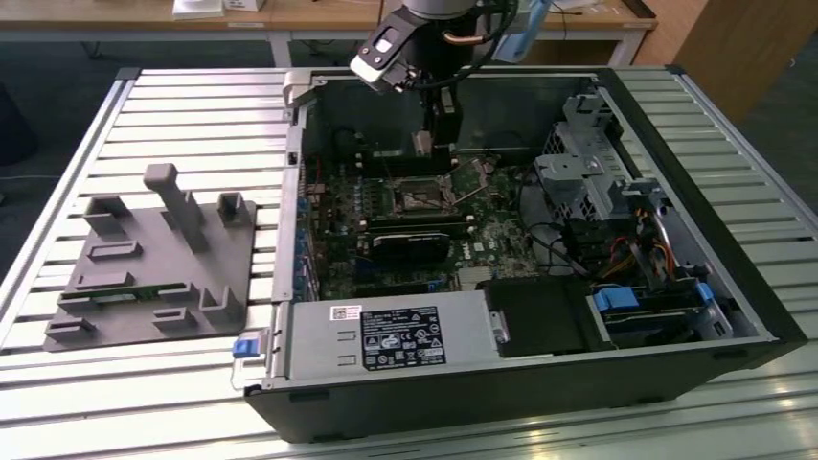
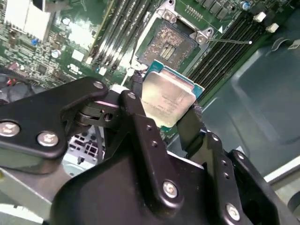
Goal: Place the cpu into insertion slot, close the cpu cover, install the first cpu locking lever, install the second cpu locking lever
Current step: 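Place the cpu into insertion slot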
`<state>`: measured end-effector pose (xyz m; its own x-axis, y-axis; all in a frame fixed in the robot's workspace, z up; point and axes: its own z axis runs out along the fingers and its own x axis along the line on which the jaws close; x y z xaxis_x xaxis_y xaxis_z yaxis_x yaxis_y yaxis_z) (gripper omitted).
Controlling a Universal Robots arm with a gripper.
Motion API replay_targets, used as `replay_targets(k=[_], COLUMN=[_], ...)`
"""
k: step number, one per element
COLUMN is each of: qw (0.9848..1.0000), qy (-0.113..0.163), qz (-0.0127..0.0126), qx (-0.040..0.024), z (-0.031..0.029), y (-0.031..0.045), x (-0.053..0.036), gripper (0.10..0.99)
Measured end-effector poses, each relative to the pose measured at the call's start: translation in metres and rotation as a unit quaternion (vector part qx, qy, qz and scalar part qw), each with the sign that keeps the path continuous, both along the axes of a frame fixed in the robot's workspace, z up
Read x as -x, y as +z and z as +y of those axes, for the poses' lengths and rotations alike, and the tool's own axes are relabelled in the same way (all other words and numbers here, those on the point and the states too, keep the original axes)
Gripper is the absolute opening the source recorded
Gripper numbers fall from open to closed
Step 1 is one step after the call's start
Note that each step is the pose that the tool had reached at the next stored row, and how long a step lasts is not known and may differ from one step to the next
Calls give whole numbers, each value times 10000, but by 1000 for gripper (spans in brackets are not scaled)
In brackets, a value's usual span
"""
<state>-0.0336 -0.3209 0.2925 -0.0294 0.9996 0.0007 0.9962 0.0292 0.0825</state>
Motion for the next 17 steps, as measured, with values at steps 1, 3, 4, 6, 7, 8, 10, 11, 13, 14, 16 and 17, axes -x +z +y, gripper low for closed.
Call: replay_targets(k=[1,3,4,6,7,8,10,11,13,14,16,17], qw=[10000,10000,10000,10000,10000,10000,10000,10000,10000,10000,10000,10000], qy=[1,-1,-2,-3,-4,-5,-5,-5,-5,-5,-5,-5], qz=[0,0,0,0,0,0,1,0,-1,0,1,0], qx=[1,3,3,4,3,4,4,4,2,3,5,3], z=[0,1,1,1,1,1,1,1,1,1,1,1], y=[-13,-44,-58,-85,-92,-92,-92,-93,-102,-104,-107,-111], x=[1,11,15,16,16,17,17,17,16,17,17,17], gripper=[541,541,541,541,541,541,541,541,541,541,541,541])
